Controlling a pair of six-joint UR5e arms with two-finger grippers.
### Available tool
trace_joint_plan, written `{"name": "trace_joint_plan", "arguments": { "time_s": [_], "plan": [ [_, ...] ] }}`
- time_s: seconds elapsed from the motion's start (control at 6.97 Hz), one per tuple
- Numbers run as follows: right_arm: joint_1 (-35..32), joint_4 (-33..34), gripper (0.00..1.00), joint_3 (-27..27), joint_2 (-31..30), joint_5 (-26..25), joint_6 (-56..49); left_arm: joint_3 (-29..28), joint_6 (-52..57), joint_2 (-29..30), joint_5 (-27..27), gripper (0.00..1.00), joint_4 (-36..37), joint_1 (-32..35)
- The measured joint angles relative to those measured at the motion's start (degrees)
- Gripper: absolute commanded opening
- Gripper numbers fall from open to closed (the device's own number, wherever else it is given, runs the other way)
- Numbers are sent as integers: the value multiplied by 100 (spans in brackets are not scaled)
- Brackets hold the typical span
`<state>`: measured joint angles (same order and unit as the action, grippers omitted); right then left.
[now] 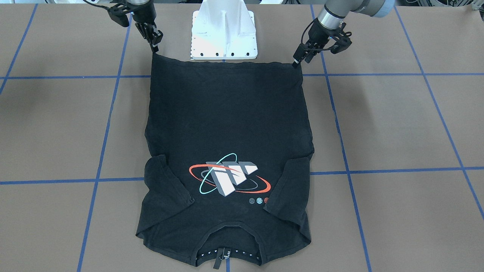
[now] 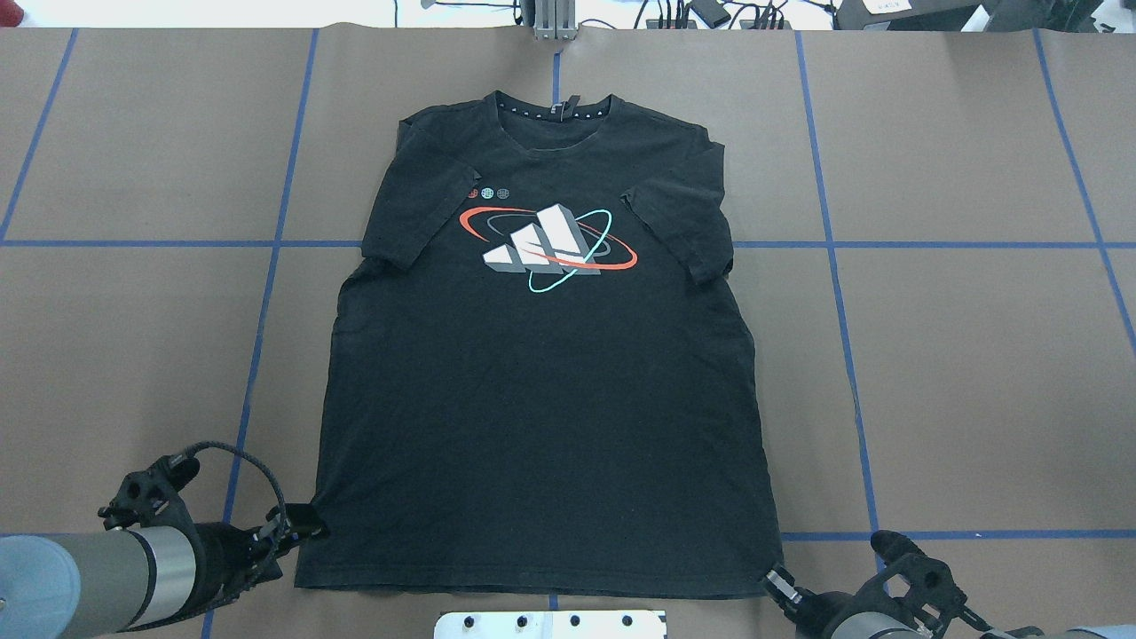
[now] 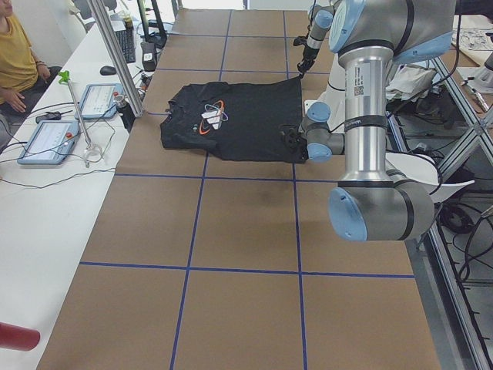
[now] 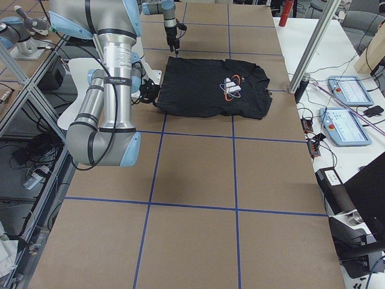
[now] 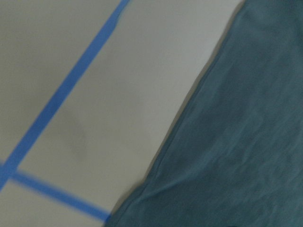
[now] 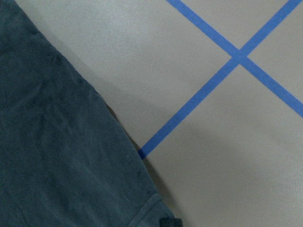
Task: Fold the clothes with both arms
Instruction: 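Lower both grippers to the two hem corners nearest the robot and grasp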
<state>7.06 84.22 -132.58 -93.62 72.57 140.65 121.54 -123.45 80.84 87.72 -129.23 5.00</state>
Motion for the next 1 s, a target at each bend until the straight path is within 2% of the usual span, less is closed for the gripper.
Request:
{"name": "trace_joint_plan", "arguments": {
  "time_s": [0.43, 1.0],
  "plan": [
    [-3, -2, 0, 0, -14, -13, 6, -116, -335, -1, -149, 67, 61, -455],
    [-3, 4, 0, 0, -19, -15, 6, -176, -356, -11, -187, 63, 73, -500]
  ]
}}
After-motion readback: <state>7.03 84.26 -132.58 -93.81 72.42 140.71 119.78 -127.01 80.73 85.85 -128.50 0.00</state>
